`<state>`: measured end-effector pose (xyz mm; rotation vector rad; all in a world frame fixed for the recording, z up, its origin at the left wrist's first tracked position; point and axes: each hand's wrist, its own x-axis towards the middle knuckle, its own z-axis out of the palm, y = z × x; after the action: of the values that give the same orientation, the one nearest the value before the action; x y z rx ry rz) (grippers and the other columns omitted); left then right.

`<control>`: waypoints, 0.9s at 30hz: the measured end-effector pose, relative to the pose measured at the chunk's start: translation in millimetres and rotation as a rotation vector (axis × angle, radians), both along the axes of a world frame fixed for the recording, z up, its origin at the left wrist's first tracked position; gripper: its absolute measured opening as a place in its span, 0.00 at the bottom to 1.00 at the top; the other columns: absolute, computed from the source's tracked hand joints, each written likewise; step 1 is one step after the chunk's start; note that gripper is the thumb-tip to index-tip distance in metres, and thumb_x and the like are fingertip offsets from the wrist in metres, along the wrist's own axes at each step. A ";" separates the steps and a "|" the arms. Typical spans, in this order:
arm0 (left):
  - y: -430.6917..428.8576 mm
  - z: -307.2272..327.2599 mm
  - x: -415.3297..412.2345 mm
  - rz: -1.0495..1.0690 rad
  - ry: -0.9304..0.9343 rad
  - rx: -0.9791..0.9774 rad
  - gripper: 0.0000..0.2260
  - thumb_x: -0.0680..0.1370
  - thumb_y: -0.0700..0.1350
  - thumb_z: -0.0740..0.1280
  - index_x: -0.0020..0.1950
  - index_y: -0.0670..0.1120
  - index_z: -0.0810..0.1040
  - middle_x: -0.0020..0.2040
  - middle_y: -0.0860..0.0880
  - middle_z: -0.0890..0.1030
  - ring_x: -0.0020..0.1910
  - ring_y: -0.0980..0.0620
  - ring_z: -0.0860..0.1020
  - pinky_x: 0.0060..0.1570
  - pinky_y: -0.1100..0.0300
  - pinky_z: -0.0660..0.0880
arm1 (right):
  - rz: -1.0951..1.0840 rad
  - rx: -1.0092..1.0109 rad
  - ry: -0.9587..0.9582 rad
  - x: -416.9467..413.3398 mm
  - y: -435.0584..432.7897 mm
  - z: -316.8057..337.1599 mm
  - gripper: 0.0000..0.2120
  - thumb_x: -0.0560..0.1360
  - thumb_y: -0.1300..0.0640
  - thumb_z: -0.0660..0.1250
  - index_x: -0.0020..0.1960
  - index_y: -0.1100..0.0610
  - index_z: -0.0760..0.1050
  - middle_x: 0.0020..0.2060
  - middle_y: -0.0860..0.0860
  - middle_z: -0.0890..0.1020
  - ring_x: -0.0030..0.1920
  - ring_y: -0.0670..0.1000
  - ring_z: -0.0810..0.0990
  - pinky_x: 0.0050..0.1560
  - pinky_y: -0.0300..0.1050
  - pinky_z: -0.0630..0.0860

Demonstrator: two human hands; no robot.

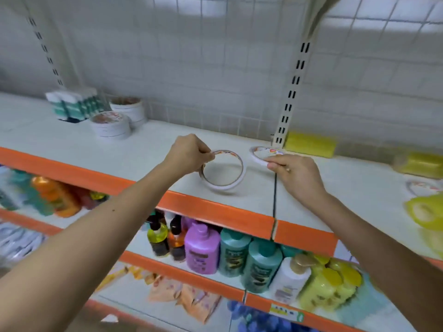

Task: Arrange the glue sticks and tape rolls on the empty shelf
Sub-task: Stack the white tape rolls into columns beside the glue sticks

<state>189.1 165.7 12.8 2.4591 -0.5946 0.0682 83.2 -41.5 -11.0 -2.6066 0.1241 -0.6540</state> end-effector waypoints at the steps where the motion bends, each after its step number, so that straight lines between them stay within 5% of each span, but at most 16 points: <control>1: 16.0 -1.5 8.2 0.024 0.001 -0.006 0.09 0.74 0.43 0.66 0.39 0.40 0.82 0.38 0.41 0.83 0.33 0.48 0.79 0.42 0.57 0.77 | 0.021 -0.007 0.005 11.5 12.5 0.3 0.11 0.75 0.57 0.64 0.56 0.55 0.80 0.55 0.53 0.82 0.57 0.54 0.78 0.52 0.41 0.68; 6: 88.2 -6.1 48.6 0.115 -0.005 -0.024 0.08 0.74 0.43 0.67 0.40 0.41 0.83 0.37 0.41 0.83 0.36 0.46 0.80 0.39 0.57 0.76 | 0.138 -0.050 0.014 68.8 75.8 3.9 0.10 0.75 0.57 0.64 0.54 0.54 0.80 0.52 0.53 0.83 0.53 0.57 0.78 0.49 0.46 0.69; 10: 139.7 -6.6 85.2 0.156 -0.026 0.000 0.09 0.75 0.43 0.66 0.39 0.40 0.82 0.36 0.42 0.82 0.29 0.54 0.75 0.36 0.61 0.73 | 0.188 -0.042 0.012 117.6 122.2 -2.3 0.10 0.76 0.57 0.63 0.55 0.53 0.80 0.53 0.52 0.82 0.54 0.56 0.78 0.50 0.45 0.69; 15: 201.0 0.7 133.6 0.219 -0.050 0.035 0.11 0.75 0.43 0.67 0.38 0.37 0.80 0.38 0.39 0.83 0.36 0.46 0.79 0.43 0.54 0.76 | 0.213 0.027 0.002 172.6 177.4 -5.8 0.09 0.76 0.58 0.64 0.52 0.55 0.81 0.50 0.56 0.83 0.53 0.59 0.78 0.54 0.53 0.72; 19: 233.5 10.3 165.2 0.215 -0.027 0.004 0.09 0.75 0.42 0.67 0.40 0.38 0.82 0.33 0.43 0.81 0.22 0.64 0.73 0.30 0.72 0.71 | 0.223 0.058 0.002 200.3 210.6 -5.2 0.09 0.75 0.58 0.64 0.53 0.56 0.81 0.50 0.56 0.83 0.54 0.59 0.77 0.56 0.54 0.71; 27: 251.5 20.1 236.7 0.182 0.025 -0.001 0.07 0.74 0.42 0.67 0.38 0.42 0.82 0.29 0.46 0.80 0.17 0.65 0.71 0.23 0.77 0.67 | 0.142 0.073 -0.049 237.1 241.5 3.9 0.09 0.75 0.59 0.65 0.53 0.57 0.81 0.51 0.54 0.83 0.55 0.56 0.78 0.53 0.43 0.67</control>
<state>425.8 417.2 32.8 2.5040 -0.3580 0.1099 320.4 199.9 -7.1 -2.4998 -0.0513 -0.6500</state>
